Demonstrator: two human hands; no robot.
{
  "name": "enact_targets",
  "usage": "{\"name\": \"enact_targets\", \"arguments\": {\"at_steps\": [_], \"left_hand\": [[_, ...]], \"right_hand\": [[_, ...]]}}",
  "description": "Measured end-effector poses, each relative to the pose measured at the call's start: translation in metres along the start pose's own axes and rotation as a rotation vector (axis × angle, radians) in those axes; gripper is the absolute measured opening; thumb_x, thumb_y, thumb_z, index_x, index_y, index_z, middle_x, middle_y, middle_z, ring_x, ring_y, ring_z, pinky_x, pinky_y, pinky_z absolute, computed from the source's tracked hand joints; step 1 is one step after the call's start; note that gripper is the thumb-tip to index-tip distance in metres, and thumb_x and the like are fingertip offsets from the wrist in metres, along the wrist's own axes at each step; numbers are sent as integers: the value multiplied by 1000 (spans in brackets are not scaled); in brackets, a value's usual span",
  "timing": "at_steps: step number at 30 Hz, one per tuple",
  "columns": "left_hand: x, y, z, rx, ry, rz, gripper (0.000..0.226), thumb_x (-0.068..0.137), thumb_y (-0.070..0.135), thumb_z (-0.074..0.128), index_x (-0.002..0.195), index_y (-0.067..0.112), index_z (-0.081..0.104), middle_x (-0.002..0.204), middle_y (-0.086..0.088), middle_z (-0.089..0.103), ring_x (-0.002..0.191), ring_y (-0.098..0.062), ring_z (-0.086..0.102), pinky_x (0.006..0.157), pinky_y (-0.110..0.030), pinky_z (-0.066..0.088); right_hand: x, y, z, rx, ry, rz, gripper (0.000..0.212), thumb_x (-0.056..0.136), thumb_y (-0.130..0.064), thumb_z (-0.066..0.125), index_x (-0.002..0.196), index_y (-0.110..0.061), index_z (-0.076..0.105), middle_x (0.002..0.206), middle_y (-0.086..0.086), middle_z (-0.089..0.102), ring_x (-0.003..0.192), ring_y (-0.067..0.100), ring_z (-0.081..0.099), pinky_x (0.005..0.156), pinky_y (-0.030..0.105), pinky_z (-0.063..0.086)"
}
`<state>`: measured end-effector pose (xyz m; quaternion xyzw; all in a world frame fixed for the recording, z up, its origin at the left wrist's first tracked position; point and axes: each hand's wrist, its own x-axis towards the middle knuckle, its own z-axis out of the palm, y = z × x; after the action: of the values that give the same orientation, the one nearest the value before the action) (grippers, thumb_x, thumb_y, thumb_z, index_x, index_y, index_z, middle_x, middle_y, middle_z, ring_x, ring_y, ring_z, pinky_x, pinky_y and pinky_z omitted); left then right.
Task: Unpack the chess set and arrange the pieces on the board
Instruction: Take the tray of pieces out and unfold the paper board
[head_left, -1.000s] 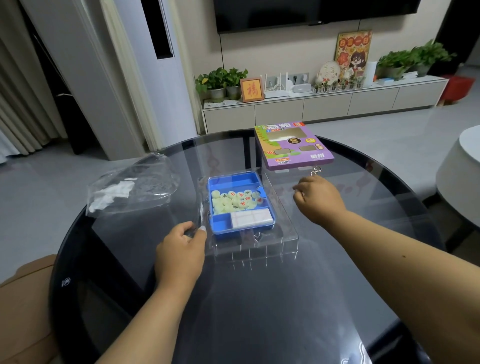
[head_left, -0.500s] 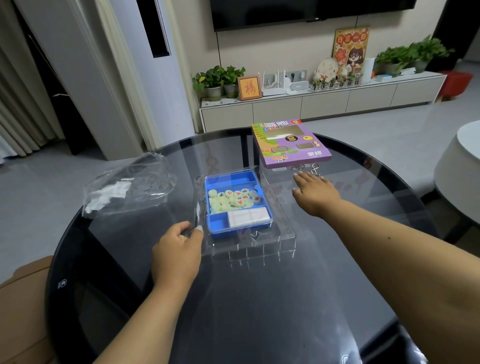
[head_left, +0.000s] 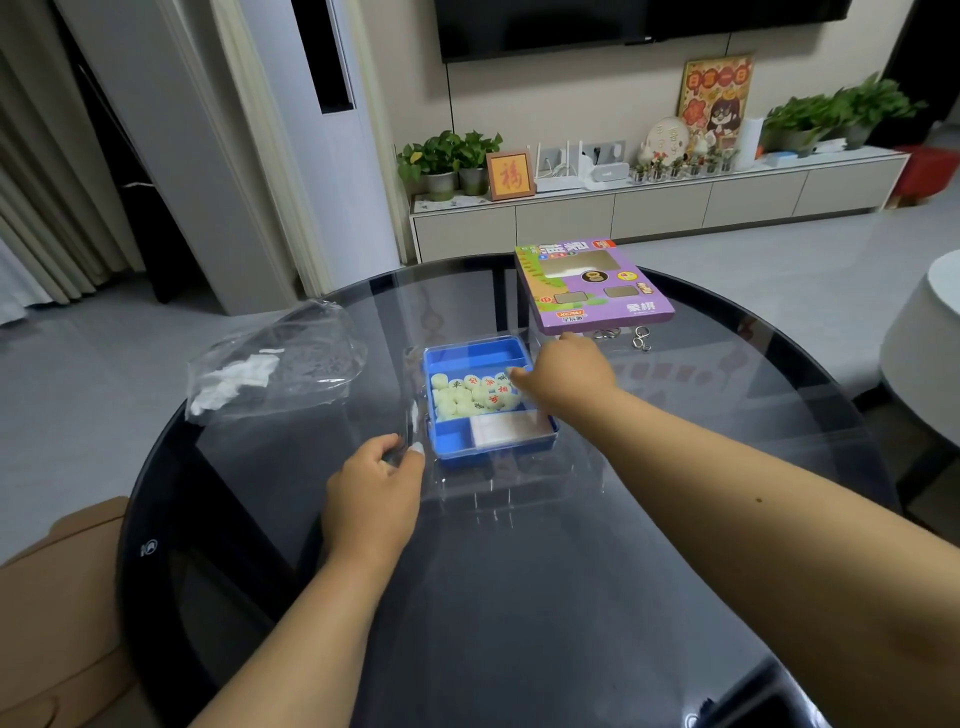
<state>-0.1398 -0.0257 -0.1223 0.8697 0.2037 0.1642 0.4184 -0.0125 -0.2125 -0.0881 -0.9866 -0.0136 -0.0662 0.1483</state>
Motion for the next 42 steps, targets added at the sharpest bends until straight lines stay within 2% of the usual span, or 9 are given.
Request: {"name": "enact_targets", "arguments": {"at_steps": [5, 11, 15, 18, 27, 30, 34, 38, 42], "left_hand": [[1, -1, -1, 31, -40, 29, 35, 89, 43, 53, 118, 26, 63, 87, 4, 70, 89, -19, 64, 75, -32, 50], [0, 0, -2, 27, -59, 7, 35, 89, 43, 52, 119, 27, 62, 88, 5, 70, 88, -17, 63, 67, -28, 43], [2, -1, -1, 21, -53, -10, 33, 87, 46, 53, 114, 28, 64, 88, 4, 70, 90, -19, 64, 77, -33, 50], [2, -1, -1, 13, -44, -11, 35, 89, 46, 50, 116, 28, 62, 90, 2, 70, 90, -21, 63, 78, -34, 50], [-5, 5, -4, -39, 57, 11, 31, 95, 35, 48, 115, 17, 64, 94, 4, 55, 81, -12, 50, 77, -25, 33], [-7, 8, -8, -168, 96, -25, 21, 97, 30, 46, 98, 18, 63, 108, 0, 46, 73, -5, 47, 76, -22, 29], [0, 17, -17, -436, 126, -10, 35, 100, 34, 43, 78, 11, 56, 84, -4, 58, 77, -22, 53, 70, -33, 38], [14, 40, -24, -786, -209, -169, 28, 97, 37, 51, 98, 15, 68, 92, -8, 74, 87, -29, 69, 81, -44, 51], [24, 41, -24, -940, -247, -240, 16, 92, 19, 60, 101, 9, 67, 90, -8, 74, 81, -27, 69, 78, -41, 51]], "right_hand": [[4, -21, 0, -138, -181, 104, 72, 71, -80, 48, 99, -14, 59, 107, 9, 57, 105, 26, 49, 75, 32, 41], [3, -25, -11, 9, -296, 238, 86, 67, -81, 53, 119, -13, 57, 110, 7, 60, 109, 26, 55, 86, 33, 47], [-2, -25, -21, 364, -199, 294, 68, 75, -59, 67, 115, -6, 51, 92, 4, 53, 87, 21, 55, 67, 30, 42], [-4, -26, -22, 543, -114, 302, 71, 77, -49, 71, 125, -4, 44, 97, 5, 55, 90, 22, 57, 65, 31, 42], [-17, -13, -36, 807, 16, 318, 57, 80, -47, 69, 122, -14, 50, 115, 4, 59, 101, 20, 56, 90, 41, 51], [-23, -15, -42, 893, -33, 317, 53, 80, -43, 70, 121, -14, 53, 109, 3, 60, 98, 20, 59, 88, 42, 53], [-34, -25, -48, 1018, -125, 278, 41, 84, -33, 69, 116, -11, 57, 102, 3, 60, 88, 15, 60, 77, 32, 56], [-40, -44, -42, 1071, -217, 318, 46, 82, -35, 71, 119, -13, 56, 111, 6, 62, 96, 20, 64, 83, 38, 57], [-36, -50, -40, 1128, -181, 371, 36, 95, -45, 46, 89, -12, 58, 90, 9, 63, 80, 22, 64, 68, 36, 54]]}}
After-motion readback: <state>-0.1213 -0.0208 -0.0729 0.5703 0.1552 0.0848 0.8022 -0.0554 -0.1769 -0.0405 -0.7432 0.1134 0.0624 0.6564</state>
